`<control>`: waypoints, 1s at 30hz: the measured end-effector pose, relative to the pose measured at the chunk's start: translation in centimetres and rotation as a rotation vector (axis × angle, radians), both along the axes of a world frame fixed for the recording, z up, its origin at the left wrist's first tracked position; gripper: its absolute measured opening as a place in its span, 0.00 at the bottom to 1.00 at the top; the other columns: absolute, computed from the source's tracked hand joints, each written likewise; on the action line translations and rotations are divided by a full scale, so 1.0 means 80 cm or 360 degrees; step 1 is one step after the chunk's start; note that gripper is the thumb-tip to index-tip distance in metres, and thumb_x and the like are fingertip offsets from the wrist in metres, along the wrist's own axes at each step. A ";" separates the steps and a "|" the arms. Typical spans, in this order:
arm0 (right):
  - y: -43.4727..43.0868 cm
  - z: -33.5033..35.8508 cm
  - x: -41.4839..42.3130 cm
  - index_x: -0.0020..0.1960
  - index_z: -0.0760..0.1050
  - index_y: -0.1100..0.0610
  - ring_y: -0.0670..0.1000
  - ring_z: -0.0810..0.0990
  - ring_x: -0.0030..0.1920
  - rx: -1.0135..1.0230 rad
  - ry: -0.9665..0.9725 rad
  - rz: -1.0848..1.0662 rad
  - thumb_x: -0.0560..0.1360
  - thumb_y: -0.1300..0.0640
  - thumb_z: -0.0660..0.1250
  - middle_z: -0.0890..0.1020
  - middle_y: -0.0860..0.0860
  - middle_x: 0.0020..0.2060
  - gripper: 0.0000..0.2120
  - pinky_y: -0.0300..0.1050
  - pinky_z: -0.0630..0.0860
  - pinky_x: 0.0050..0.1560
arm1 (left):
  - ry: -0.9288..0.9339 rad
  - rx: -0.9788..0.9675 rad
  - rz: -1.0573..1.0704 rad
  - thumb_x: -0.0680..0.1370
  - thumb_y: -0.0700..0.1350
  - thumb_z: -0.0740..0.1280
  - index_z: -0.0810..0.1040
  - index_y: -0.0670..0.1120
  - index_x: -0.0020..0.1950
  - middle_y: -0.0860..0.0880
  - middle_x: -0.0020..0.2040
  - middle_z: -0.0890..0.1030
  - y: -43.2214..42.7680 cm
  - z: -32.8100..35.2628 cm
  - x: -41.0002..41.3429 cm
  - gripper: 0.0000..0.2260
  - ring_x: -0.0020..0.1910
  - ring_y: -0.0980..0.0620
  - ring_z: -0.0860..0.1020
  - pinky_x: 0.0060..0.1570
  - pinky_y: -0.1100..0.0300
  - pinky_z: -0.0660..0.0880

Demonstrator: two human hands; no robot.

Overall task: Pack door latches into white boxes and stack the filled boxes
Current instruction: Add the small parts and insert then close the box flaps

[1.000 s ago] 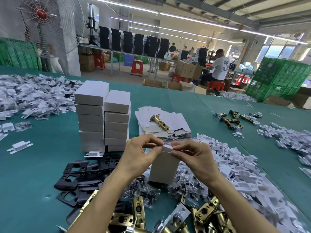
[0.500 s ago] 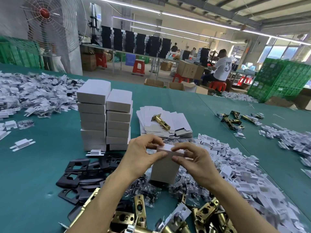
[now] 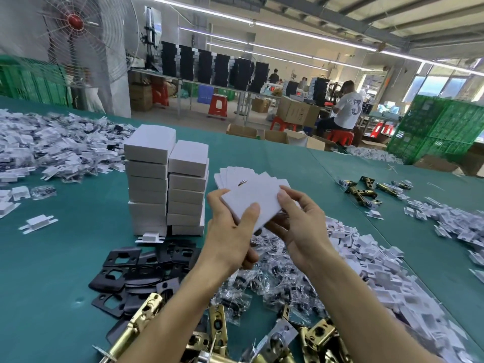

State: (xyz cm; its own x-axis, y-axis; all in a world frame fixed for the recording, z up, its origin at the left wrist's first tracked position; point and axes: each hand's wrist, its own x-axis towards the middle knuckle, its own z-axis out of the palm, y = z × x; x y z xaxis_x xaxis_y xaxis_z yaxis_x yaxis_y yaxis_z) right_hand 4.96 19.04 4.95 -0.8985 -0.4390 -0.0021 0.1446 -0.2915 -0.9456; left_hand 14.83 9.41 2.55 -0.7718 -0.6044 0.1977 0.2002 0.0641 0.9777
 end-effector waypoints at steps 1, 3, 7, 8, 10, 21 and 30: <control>-0.004 0.001 0.002 0.53 0.79 0.56 0.56 0.82 0.42 0.0009 -0.0001 0.0008 0.79 0.60 0.67 0.80 0.63 0.52 0.04 0.47 0.81 0.38 | 0.0012 -0.0035 0.0053 0.82 0.52 0.63 0.57 0.55 0.58 0.41 0.46 0.80 0.003 0.000 -0.001 0.14 0.22 0.52 0.76 0.21 0.60 0.72; -0.012 0.010 0.003 0.54 0.79 0.55 0.58 0.81 0.45 0.0020 0.0043 0.0043 0.80 0.60 0.66 0.80 0.63 0.55 0.04 0.46 0.81 0.38 | 0.0076 -0.0042 0.0185 0.83 0.50 0.62 0.57 0.51 0.58 0.45 0.49 0.77 0.001 0.002 -0.005 0.13 0.25 0.57 0.76 0.23 0.64 0.71; -0.022 0.037 0.006 0.70 0.71 0.50 0.57 0.83 0.48 0.0015 0.0153 0.0361 0.81 0.59 0.65 0.78 0.58 0.62 0.18 0.47 0.83 0.43 | 0.0241 0.0201 0.0458 0.83 0.48 0.59 0.61 0.53 0.49 0.43 0.50 0.73 -0.021 0.027 -0.024 0.07 0.33 0.51 0.71 0.21 0.66 0.65; -0.024 0.042 0.008 0.74 0.65 0.46 0.57 0.84 0.50 0.0038 0.0217 0.0427 0.81 0.59 0.65 0.77 0.56 0.63 0.24 0.47 0.83 0.45 | 0.0273 0.0267 0.0518 0.83 0.48 0.58 0.59 0.53 0.47 0.42 0.49 0.72 -0.028 0.036 -0.030 0.08 0.32 0.51 0.70 0.21 0.66 0.64; -0.026 0.046 0.013 0.76 0.59 0.39 0.55 0.84 0.53 0.0156 0.0383 0.0458 0.79 0.57 0.68 0.74 0.53 0.65 0.31 0.48 0.82 0.49 | 0.0333 0.0354 0.0646 0.83 0.50 0.58 0.57 0.53 0.47 0.41 0.48 0.71 -0.044 0.054 -0.041 0.10 0.32 0.52 0.70 0.22 0.65 0.64; -0.002 0.010 0.016 0.63 0.76 0.52 0.50 0.82 0.42 0.0545 0.0304 0.0570 0.79 0.58 0.68 0.82 0.55 0.51 0.13 0.46 0.82 0.45 | 0.0467 0.0664 0.0867 0.80 0.44 0.67 0.57 0.53 0.59 0.41 0.58 0.73 -0.072 0.061 -0.059 0.19 0.38 0.50 0.73 0.30 0.63 0.77; 0.028 -0.020 -0.008 0.57 0.80 0.55 0.50 0.83 0.38 0.0684 0.0218 0.0632 0.79 0.60 0.68 0.83 0.58 0.51 0.08 0.45 0.81 0.43 | 0.0717 0.0924 0.1122 0.77 0.35 0.70 0.58 0.50 0.58 0.40 0.58 0.72 -0.072 0.064 -0.077 0.23 0.42 0.45 0.83 0.35 0.58 0.81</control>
